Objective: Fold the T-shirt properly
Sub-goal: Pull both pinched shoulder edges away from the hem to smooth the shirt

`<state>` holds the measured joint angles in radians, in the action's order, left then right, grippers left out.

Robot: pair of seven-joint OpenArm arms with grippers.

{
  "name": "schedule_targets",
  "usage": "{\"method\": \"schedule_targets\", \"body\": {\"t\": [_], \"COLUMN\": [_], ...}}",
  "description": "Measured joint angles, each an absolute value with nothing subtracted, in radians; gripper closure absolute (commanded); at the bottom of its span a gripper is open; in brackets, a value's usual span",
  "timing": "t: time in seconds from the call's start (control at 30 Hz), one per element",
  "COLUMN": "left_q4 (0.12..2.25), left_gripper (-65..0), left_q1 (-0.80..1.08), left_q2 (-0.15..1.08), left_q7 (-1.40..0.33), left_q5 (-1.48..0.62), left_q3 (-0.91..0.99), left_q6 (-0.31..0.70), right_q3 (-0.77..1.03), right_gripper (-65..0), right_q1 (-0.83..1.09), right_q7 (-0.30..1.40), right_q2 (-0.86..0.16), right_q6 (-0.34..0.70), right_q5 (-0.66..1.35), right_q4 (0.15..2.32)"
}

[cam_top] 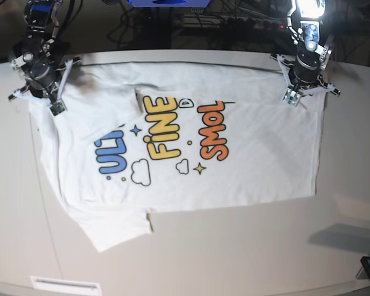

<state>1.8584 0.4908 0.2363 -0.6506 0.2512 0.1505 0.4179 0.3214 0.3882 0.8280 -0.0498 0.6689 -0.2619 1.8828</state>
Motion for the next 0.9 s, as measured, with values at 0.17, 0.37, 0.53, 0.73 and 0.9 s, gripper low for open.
{"method": "schedule_targets", "body": {"t": [0.17, 0.37, 0.53, 0.73, 0.9], "left_q4": [1.858, 1.860, 1.890, 1.898, 1.926], "left_gripper": [0.0, 0.0, 0.0, 0.0, 0.0], "left_q1": [0.490, 0.490, 0.503, 0.505, 0.506], "left_q2": [0.239, 0.239, 0.282, 0.304, 0.309], "left_q7": [-0.651, -0.652, -0.658, -0.658, -0.662], "left_q5": [0.255, 0.255, 0.260, 0.258, 0.258], "left_q3": [0.150, 0.150, 0.150, 0.150, 0.150], "left_q6": [0.419, 0.419, 0.420, 0.420, 0.422], "right_q3": [0.321, 0.321, 0.321, 0.321, 0.321], "right_gripper": [-5.1, -5.1, -5.1, -5.1, -5.1], "right_q1": [0.391, 0.391, 0.392, 0.392, 0.392], "right_q7": [0.824, 0.824, 0.824, 0.824, 0.824], "right_q2": [-0.050, -0.050, -0.050, -0.050, -0.050], "right_q6": [0.669, 0.669, 0.669, 0.669, 0.668], "right_q5": [-0.262, -0.262, -0.262, -0.262, -0.264], "right_q4": [1.883, 1.883, 1.883, 1.883, 1.883]}}
